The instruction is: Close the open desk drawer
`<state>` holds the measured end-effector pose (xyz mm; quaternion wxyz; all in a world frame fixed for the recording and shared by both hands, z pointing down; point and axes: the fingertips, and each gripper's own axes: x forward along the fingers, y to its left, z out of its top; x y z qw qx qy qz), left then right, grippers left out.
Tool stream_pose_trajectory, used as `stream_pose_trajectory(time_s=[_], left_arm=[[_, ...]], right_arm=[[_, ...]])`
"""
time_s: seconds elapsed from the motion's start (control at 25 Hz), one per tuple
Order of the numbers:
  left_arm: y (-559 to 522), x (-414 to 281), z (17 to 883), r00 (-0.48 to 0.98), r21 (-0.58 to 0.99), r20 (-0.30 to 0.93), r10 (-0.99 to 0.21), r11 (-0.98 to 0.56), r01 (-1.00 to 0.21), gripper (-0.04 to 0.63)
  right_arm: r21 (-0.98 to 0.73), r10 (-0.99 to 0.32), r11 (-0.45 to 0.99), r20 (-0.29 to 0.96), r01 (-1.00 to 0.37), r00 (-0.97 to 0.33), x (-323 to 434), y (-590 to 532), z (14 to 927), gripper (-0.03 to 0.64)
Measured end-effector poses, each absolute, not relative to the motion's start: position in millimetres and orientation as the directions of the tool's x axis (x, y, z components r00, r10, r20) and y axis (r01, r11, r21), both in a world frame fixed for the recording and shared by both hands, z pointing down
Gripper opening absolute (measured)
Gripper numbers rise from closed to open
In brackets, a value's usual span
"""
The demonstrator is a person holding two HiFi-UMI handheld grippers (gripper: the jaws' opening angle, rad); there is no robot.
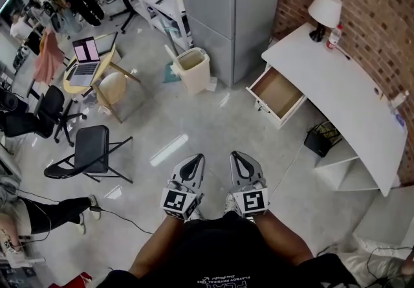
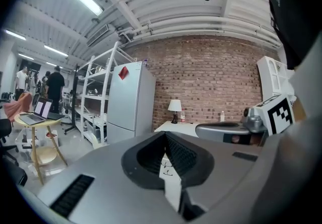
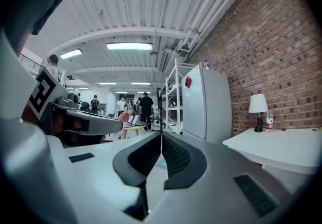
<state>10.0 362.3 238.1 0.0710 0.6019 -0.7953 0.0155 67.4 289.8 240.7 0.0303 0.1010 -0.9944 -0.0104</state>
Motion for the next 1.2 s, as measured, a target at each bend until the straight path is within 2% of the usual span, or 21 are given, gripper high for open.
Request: stream_pose_trajectory(time_s=[0.6, 1.2], left_arm=[[302, 0, 235, -0.208, 0.052, 0.122, -0.97, 0.216, -0.975, 0.008], [237, -100, 252, -0.04, 0.068, 0.144, -0.989, 0.05, -0.996, 0.008]], right_arm=[[0.021, -0.266, 0.964, 0.044, -0.265, -0.963, 67, 235, 241, 0.029], [0.022, -0.413, 0.91, 0.125, -0.414, -0.902, -24, 181, 253, 0.029]])
